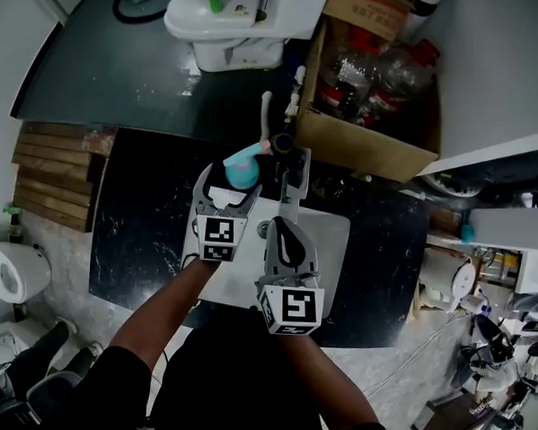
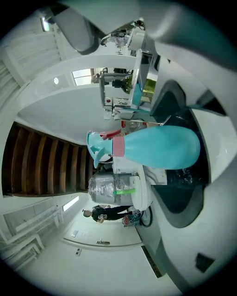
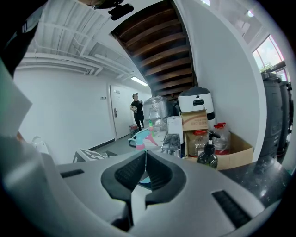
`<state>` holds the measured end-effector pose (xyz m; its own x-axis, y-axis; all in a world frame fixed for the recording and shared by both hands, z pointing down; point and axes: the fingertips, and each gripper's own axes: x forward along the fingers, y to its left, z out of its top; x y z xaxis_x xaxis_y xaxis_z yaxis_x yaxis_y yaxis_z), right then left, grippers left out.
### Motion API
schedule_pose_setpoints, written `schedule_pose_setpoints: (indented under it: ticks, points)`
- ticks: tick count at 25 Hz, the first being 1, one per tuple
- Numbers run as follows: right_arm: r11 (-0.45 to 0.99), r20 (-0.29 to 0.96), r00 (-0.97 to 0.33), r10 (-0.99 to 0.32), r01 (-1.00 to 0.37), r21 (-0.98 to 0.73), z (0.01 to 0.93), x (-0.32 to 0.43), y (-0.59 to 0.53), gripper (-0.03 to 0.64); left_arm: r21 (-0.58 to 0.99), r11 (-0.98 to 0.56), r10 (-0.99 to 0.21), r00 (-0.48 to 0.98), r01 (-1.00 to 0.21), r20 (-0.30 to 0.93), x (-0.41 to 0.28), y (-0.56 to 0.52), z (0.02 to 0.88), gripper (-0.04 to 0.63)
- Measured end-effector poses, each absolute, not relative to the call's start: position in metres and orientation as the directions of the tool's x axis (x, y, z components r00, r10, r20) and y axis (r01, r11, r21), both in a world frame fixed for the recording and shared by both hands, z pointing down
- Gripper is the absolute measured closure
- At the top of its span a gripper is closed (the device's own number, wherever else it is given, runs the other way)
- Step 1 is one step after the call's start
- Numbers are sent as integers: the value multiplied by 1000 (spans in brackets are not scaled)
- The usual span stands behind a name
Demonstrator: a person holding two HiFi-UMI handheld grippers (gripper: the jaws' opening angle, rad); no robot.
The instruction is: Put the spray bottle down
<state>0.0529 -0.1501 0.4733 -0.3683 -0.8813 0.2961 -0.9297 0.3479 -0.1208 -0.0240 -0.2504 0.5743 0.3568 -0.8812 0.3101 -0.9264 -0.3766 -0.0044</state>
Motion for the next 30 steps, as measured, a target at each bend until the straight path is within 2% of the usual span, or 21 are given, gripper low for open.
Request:
schedule_pose_setpoints:
  ticks: [4,14,18,26,28,30]
  points:
    - [343,292,-364,-885,-931,-121,471,51,-140,599,57,-369,-877,368,-928,308,-22,-234,565,133]
    - [313,271,-331,-904,-943,-108,461,55,-120,600,88,-374,-884,384,-923,268,-23,-199,539,133]
    - [302,256,-317,-913,-948,-98,455,57,-117,600,56,-393,-885,394,-918,247,-25,-189,528,134]
    - [272,243,-286,-927,-958,-90,445,61,-107,600,91,-464,-854,472,-881,221,-9,-165,491,137]
    - [259,240,-273,-932,-962,-91,442,62,-104,600,106,-480,-841,491,-871,226,-5,-158,485,146]
    - [253,236,-267,-935,-963,-88,439,63,-102,600,111,-492,-833,504,-864,230,-3,-152,480,197]
